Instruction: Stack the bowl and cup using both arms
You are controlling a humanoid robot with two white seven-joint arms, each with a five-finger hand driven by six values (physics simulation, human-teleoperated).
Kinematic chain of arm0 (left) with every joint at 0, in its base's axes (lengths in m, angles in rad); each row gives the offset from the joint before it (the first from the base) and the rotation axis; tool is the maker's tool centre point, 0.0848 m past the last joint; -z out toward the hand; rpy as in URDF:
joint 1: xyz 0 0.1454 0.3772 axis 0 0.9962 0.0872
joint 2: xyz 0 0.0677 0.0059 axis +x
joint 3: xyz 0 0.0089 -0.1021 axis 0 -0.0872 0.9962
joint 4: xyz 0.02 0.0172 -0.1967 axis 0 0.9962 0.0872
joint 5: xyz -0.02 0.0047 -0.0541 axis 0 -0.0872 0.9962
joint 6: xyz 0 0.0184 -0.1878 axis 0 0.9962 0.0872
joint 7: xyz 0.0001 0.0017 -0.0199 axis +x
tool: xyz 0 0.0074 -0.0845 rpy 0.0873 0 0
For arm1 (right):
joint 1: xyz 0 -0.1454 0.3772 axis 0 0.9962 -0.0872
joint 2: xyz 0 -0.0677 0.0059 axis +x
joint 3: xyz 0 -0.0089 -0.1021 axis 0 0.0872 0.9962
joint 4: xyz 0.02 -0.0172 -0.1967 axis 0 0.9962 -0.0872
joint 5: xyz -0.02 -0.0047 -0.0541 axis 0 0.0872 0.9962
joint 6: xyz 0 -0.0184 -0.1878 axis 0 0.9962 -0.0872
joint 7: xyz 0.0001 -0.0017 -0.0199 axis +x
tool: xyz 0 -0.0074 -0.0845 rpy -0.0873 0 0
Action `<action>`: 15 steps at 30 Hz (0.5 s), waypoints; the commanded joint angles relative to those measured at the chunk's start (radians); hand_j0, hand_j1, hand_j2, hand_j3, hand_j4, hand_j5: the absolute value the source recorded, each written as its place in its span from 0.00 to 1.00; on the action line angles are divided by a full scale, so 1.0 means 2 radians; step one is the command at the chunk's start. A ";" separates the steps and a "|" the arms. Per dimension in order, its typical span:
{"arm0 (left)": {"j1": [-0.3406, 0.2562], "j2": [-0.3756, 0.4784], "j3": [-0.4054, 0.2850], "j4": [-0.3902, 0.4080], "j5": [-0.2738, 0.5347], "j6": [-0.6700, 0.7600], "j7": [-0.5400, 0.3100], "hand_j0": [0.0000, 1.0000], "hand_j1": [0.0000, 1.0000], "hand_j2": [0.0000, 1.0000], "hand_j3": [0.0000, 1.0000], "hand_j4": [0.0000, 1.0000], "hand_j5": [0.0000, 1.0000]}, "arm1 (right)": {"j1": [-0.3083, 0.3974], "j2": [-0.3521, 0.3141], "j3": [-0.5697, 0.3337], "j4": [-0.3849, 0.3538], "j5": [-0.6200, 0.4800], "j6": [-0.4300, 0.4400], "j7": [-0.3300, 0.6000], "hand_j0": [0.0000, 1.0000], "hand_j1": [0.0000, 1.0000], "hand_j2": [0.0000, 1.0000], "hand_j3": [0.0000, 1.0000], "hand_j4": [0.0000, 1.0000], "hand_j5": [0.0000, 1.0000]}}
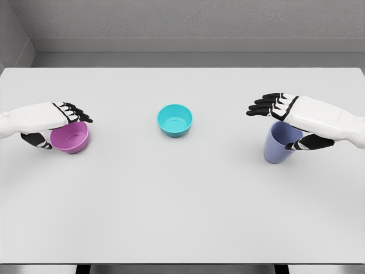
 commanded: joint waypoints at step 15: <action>0.001 -0.003 -0.007 0.001 -0.002 0.001 0.000 1.00 1.00 1.00 1.00 1.00 1.00 | 0.000 -0.001 -0.001 0.000 -0.003 0.001 0.000 1.00 1.00 1.00 1.00 1.00 1.00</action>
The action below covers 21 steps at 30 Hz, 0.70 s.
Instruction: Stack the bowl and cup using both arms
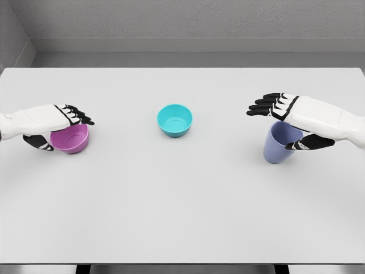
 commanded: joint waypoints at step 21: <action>0.005 -0.014 -0.003 0.010 -0.003 0.001 -0.001 1.00 1.00 1.00 1.00 1.00 1.00 | 0.000 0.000 0.001 0.000 -0.004 0.001 0.000 1.00 1.00 1.00 1.00 1.00 1.00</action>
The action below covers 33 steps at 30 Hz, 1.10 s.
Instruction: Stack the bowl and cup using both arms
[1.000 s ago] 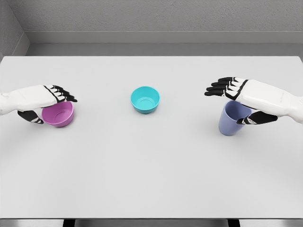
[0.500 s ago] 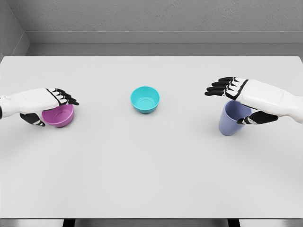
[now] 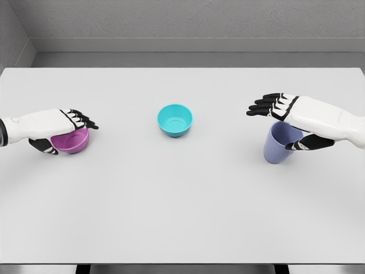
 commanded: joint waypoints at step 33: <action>-0.004 -0.005 -0.001 0.009 0.004 0.001 -0.002 0.77 0.77 0.77 0.77 0.77 0.77 | 0.001 -0.003 -0.001 0.000 -0.003 0.001 0.000 1.00 1.00 1.00 1.00 1.00 1.00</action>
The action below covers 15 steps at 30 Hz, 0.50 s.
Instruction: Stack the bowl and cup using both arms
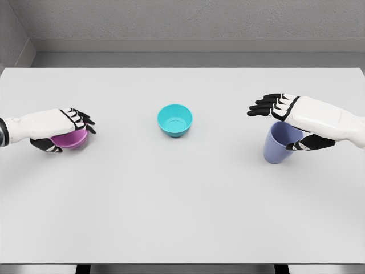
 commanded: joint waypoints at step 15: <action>-0.024 -0.015 0.001 -0.001 0.008 0.001 0.001 0.77 0.77 0.77 0.77 0.77 0.77 | 0.000 -0.001 0.000 0.000 -0.004 0.001 0.000 1.00 1.00 1.00 1.00 1.00 1.00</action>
